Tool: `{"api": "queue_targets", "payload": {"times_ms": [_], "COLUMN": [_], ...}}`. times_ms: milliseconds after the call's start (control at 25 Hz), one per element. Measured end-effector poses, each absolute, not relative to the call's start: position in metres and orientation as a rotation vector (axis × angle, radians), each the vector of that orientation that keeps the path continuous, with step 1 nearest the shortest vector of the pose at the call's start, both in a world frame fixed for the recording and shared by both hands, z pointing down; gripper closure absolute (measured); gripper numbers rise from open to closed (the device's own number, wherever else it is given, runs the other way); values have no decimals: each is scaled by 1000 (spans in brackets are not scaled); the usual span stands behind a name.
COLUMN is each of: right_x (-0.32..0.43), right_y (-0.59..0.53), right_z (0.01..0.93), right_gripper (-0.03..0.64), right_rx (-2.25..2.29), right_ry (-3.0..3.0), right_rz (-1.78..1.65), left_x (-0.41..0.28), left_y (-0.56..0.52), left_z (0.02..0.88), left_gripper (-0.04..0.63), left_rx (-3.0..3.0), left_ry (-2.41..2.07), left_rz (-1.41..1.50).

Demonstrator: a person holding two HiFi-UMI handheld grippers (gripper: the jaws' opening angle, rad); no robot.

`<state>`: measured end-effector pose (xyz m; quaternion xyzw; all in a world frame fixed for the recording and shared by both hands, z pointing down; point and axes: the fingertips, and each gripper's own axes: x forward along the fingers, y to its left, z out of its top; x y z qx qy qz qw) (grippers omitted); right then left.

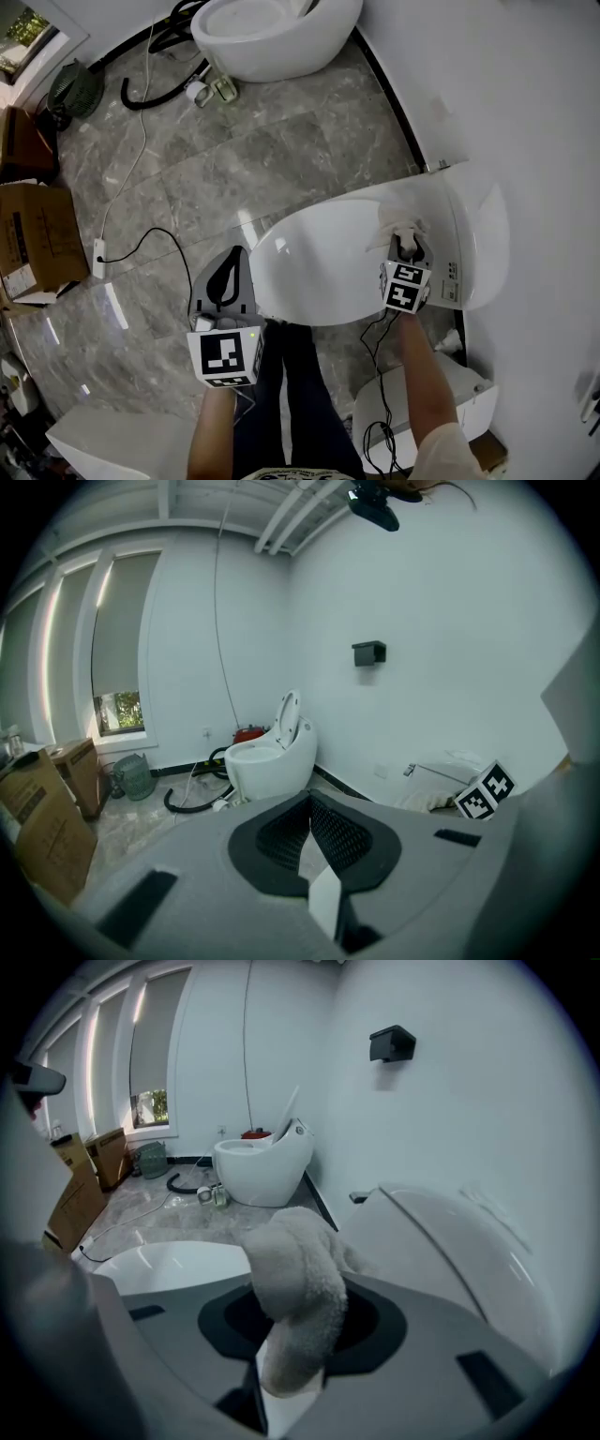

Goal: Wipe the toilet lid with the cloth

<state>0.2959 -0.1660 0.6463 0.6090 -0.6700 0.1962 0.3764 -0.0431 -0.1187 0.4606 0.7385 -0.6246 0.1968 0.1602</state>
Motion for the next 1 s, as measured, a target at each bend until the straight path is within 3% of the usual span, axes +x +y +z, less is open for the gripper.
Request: {"api": "queue_targets", "payload": {"times_ms": [640, 1000], "right_x": [286, 243], "right_y": [-186, -192], "right_z": [718, 720], "right_gripper": [494, 497], "right_rx": [1463, 1336], "right_ry": [-1601, -1656], "right_rz": [629, 621], "left_x": [-76, -95], "left_y": [-109, -99], "left_z": [493, 497], "left_gripper": [588, 588], "left_rx": [2052, 2018], "left_ry": [-1780, -1785], "left_rz": [583, 565]}}
